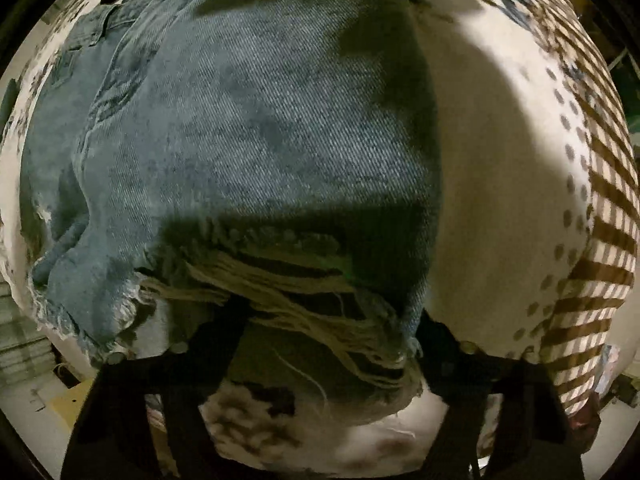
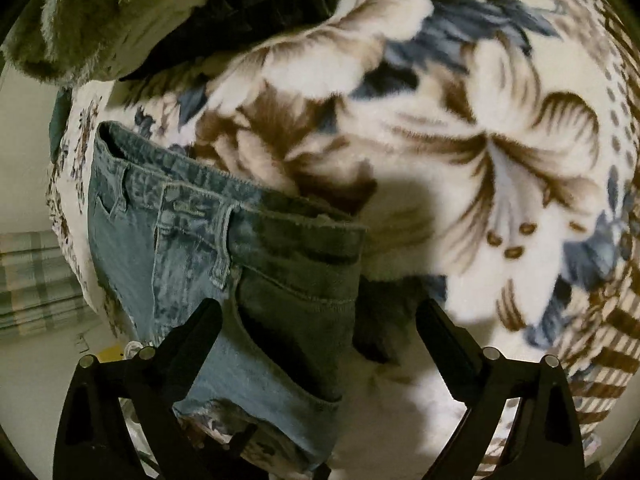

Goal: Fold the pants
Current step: 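Lower both grippers onto the denim shorts' leg hems, then grasp the shorts' hems with both grippers and lift them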

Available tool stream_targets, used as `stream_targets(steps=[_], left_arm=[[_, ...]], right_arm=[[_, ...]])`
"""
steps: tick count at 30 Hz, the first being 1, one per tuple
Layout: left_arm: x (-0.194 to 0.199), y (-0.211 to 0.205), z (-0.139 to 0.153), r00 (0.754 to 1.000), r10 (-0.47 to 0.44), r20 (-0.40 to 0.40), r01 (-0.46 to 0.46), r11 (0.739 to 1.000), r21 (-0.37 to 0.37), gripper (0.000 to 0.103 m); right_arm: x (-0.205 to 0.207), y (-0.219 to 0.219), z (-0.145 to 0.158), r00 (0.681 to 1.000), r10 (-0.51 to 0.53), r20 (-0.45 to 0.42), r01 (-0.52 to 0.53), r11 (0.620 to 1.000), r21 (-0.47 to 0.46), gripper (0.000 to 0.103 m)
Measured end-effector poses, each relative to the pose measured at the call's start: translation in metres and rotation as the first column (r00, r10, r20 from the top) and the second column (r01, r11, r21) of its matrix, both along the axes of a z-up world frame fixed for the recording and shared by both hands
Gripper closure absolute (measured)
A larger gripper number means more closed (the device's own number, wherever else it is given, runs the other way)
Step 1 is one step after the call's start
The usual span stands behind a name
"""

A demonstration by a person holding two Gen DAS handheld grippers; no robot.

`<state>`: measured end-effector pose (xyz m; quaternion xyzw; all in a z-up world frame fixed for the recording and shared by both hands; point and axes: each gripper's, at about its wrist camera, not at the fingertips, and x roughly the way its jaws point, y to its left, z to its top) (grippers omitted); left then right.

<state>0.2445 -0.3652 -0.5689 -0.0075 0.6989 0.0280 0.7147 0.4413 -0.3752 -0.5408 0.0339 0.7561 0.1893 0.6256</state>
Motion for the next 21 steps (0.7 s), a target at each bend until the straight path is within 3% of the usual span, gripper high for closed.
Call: stream_targets(steps=[1, 2, 4, 6, 9, 11, 16, 19, 21], left_arm=[[-0.002, 0.0, -0.001, 1.0, 0.002, 0.004, -0.002, 1.0, -0.006, 0.05], [-0.001, 0.0, -0.001, 1.0, 0.011, 0.016, -0.011, 1.0, -0.02, 0.054], [-0.002, 0.0, -0.001, 0.999, 0.026, 0.037, -0.025, 0.999, -0.031, 0.076], [-0.003, 0.004, 0.008, 0.997, 0.04, 0.062, -0.037, 0.998, -0.054, 0.096], [-0.007, 0.014, 0.02, 0.994, 0.062, 0.086, -0.056, 0.995, -0.078, 0.097], [-0.013, 0.025, 0.037, 0.991, 0.089, 0.101, -0.08, 0.993, -0.092, 0.098], [-0.022, 0.06, 0.074, 0.978, 0.164, 0.132, -0.15, 0.983, -0.107, 0.098], [-0.028, 0.093, 0.105, 0.959, 0.228, 0.167, -0.209, 0.97, -0.126, 0.098], [-0.042, 0.117, 0.108, 0.943, 0.272, 0.19, -0.248, 0.958, -0.141, 0.098]], right_arm=[[-0.001, 0.0, -0.001, 1.0, 0.001, -0.004, -0.001, 1.0, 0.01, 0.005], [-0.002, -0.001, -0.001, 1.0, 0.001, -0.008, -0.001, 1.0, 0.011, 0.01], [-0.001, -0.003, -0.003, 1.0, -0.005, -0.015, 0.005, 1.0, 0.012, 0.025], [-0.001, -0.007, -0.002, 1.0, -0.005, -0.009, 0.005, 1.0, 0.013, 0.051], [-0.002, -0.007, 0.004, 1.0, 0.003, -0.001, -0.003, 0.999, 0.032, 0.083], [-0.004, -0.003, 0.013, 1.0, 0.018, 0.013, -0.019, 0.999, 0.046, 0.091], [-0.004, 0.005, 0.047, 0.999, 0.016, 0.038, -0.019, 0.997, 0.081, 0.096], [-0.003, 0.017, 0.072, 0.997, 0.025, 0.068, -0.031, 0.996, 0.086, 0.097], [-0.002, 0.027, 0.089, 0.996, 0.034, 0.088, -0.042, 0.995, 0.085, 0.097]])
